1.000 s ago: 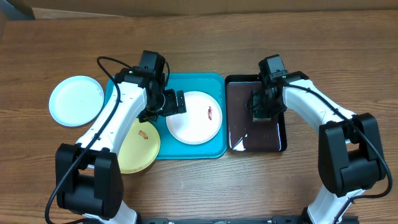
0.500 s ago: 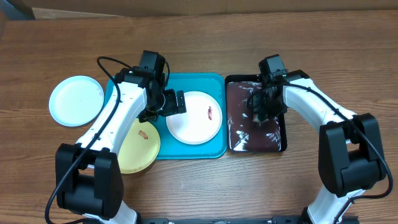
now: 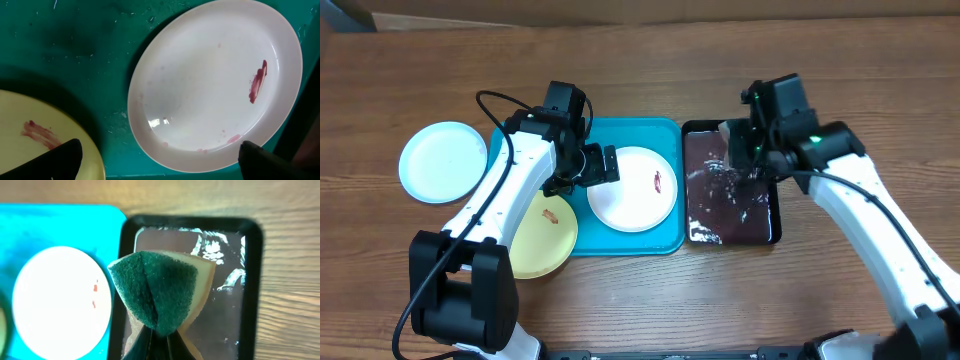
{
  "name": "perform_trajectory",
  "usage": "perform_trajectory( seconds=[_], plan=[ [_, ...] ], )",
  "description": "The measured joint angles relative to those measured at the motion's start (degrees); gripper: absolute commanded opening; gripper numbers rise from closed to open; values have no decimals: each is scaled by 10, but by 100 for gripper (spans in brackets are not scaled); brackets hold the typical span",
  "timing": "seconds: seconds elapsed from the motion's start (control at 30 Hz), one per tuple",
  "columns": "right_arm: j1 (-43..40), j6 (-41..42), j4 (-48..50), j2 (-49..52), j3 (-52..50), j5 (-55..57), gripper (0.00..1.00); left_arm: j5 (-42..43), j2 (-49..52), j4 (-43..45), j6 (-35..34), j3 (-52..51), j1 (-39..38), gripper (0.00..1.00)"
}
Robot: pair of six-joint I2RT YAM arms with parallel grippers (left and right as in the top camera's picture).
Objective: Clean dirty plates on tray and stack at the side
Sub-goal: 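Rub the held sponge in the black tray's water with the right gripper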
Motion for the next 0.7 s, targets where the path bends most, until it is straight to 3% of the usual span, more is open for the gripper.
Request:
perform_trajectory(
  seconds=[0.2,0.7],
  plan=[
    [0,0,-6,-52,0,0,4,0,0,0,0,0,0,100],
    [0,0,-9,-56,0,0,4,0,0,0,0,0,0,100]
  ],
)
